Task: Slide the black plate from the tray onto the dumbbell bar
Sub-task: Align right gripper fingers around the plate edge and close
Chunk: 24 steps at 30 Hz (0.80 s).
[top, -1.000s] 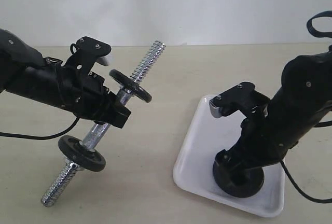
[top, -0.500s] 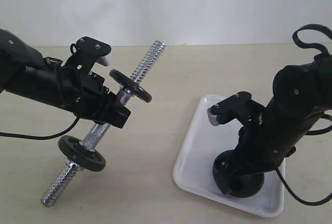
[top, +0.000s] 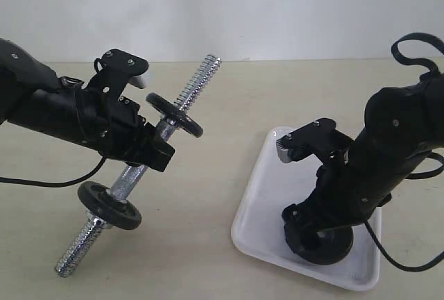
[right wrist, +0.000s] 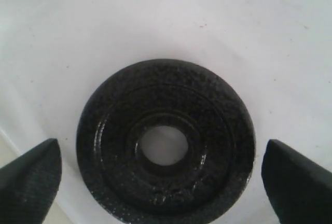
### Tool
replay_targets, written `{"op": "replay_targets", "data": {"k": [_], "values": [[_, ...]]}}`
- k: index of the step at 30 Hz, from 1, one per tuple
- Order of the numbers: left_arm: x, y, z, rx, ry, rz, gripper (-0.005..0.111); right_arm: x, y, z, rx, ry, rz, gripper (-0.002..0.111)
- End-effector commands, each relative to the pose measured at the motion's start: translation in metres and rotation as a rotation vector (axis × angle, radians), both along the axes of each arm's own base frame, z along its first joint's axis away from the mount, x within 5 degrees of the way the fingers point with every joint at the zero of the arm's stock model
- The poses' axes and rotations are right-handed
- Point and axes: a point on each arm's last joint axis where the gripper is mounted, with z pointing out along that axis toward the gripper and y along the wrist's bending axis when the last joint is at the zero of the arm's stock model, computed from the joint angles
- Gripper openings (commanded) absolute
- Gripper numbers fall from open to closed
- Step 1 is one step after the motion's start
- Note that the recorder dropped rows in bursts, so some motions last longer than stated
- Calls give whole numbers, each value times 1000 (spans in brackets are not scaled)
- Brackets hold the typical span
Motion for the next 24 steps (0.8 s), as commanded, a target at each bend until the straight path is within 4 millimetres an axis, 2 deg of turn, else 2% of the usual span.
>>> {"op": "replay_targets", "data": {"k": [1, 15, 24], "values": [[6, 0, 30, -54, -112, 57, 4, 2, 1, 1, 4, -15, 1, 93], [6, 0, 30, -54, -112, 57, 4, 4, 2, 1, 20, -34, -9, 93], [6, 0, 30, -54, -112, 57, 4, 3, 3, -26, -19, 64, -24, 93]]}}
